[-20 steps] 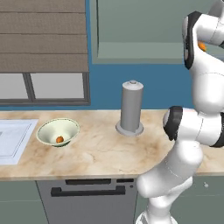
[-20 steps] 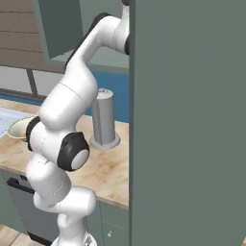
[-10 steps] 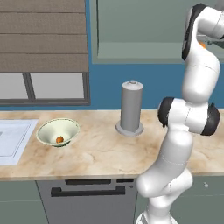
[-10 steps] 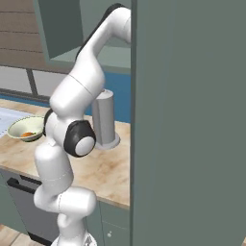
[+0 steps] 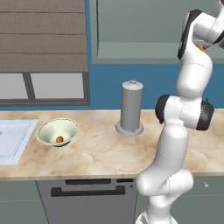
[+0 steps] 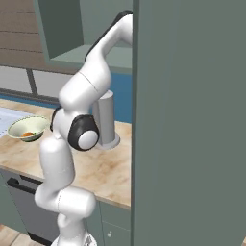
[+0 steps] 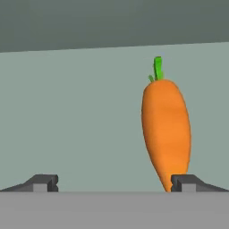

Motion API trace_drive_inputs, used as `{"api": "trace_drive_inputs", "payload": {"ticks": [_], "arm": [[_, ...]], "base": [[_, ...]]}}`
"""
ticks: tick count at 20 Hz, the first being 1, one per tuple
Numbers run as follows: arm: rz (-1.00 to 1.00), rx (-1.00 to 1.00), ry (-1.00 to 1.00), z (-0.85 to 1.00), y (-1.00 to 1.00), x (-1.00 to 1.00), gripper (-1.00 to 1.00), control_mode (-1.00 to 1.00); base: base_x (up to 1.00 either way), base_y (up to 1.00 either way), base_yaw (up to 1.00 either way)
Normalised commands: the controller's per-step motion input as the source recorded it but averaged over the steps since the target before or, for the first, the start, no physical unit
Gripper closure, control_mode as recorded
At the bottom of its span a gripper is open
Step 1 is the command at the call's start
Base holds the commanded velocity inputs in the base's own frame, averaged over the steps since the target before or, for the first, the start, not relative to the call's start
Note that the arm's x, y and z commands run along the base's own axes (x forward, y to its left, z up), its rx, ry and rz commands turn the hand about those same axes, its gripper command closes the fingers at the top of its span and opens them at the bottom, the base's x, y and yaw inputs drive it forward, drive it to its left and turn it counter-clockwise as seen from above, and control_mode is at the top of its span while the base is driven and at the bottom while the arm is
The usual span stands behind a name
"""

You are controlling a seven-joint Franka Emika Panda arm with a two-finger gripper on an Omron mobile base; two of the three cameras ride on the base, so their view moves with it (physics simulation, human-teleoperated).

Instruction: Pick the carrots from the cabinet and place them in one bowl. Pick the garlic from the sink and place it in the other bowl.

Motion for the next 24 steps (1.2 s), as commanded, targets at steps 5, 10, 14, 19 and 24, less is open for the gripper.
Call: {"api": "trace_drive_inputs", "payload": {"ticks": [5, 10, 14, 19, 24], "arm": [[0.00, 0.00, 0.02, 0.31, -0.26, 0.49, -1.00, -1.00], [0.00, 0.02, 0.02, 0.59, -0.31, -0.01, -1.00, -1.00], [0.00, 0.02, 0.03, 0.19, -0.19, 0.10, -1.00, -1.00], [0.00, 0.02, 0.09, -0.12, 0.00, 0.09, -1.00, -1.00], [0.00, 0.00, 0.00, -0.28, 0.00, 0.16, -1.00, -1.00]], "base": [[0.00, 0.00, 0.00], [0.00, 0.00, 0.00], [0.00, 0.00, 0.00], [0.00, 0.00, 0.00], [0.00, 0.00, 0.00]]}}
